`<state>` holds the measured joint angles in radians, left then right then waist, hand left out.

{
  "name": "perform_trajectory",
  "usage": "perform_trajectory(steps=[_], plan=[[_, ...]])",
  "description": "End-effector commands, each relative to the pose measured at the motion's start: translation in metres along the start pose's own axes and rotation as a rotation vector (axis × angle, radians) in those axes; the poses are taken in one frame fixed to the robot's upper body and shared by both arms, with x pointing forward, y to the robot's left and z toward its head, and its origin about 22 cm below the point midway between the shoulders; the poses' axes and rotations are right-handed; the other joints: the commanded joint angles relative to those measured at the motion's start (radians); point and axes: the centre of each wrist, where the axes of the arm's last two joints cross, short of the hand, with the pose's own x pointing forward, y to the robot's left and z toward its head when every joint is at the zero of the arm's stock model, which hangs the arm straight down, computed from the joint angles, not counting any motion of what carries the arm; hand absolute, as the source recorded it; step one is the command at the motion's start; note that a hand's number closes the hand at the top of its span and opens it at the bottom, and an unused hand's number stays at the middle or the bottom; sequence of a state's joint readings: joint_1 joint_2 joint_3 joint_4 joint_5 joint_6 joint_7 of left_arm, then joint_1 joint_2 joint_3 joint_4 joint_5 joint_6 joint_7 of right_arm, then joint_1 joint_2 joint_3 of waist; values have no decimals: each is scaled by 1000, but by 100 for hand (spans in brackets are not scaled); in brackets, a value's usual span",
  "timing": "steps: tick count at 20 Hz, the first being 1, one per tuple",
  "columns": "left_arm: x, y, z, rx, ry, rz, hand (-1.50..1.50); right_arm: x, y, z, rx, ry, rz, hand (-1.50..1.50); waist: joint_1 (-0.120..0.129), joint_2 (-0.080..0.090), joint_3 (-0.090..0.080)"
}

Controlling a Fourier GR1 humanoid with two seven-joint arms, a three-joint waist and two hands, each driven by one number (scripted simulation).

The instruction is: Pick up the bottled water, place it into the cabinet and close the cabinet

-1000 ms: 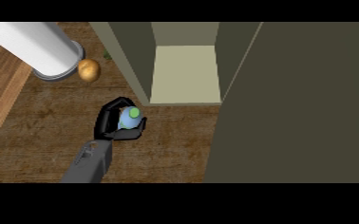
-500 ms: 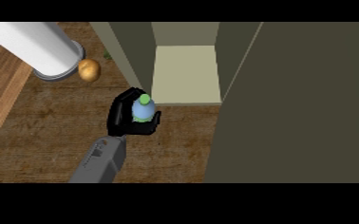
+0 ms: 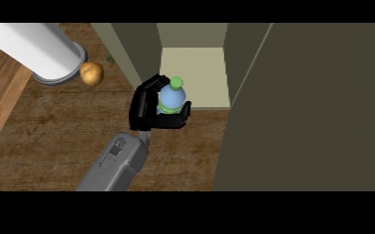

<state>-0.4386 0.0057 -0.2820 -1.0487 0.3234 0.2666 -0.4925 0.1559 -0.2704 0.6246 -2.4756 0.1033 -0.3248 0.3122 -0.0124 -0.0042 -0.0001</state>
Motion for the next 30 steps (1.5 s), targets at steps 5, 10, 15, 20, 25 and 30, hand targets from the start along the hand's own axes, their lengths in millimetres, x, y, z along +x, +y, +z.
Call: perform_trajectory(steps=[5,10,15,20,25,30], plan=[[15,-40,-32,15,18,-83,150,31,-11,12,-18,-59,28,-150,-8,4,0],[22,-45,-62,83,59,-108,150,22,-11,11,1,-40,29,-150,-19,7,0],[7,-38,-69,158,106,-94,150,4,-1,13,10,-38,15,-150,-34,10,0],[13,-35,-91,203,109,-133,150,17,-19,21,-5,-33,22,-150,-29,10,0],[-3,-28,-84,257,105,-239,150,11,-16,21,12,-35,5,-150,-46,15,0],[4,-28,-102,285,79,-347,150,12,-21,26,24,-45,0,-150,-52,16,1]])
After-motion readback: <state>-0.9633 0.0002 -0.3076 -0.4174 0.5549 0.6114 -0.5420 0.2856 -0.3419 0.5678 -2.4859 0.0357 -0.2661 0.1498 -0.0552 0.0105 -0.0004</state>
